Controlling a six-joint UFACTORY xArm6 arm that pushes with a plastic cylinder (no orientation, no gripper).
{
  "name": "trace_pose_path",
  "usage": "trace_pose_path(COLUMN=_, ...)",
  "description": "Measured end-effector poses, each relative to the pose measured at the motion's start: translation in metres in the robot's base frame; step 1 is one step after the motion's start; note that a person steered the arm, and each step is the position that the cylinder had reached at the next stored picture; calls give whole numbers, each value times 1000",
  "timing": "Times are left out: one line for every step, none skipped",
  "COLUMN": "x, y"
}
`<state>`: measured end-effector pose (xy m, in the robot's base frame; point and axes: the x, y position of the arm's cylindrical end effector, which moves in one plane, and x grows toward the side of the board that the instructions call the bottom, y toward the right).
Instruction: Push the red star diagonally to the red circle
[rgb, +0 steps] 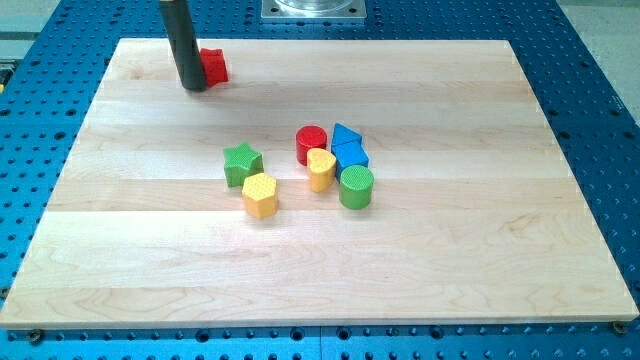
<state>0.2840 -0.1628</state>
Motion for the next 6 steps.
trace_pose_path(x=8, y=22)
trace_pose_path(x=-3, y=40)
trace_pose_path(x=-4, y=86)
trace_pose_path(x=-17, y=113)
trace_pose_path(x=-49, y=87)
trace_pose_path(x=-59, y=43)
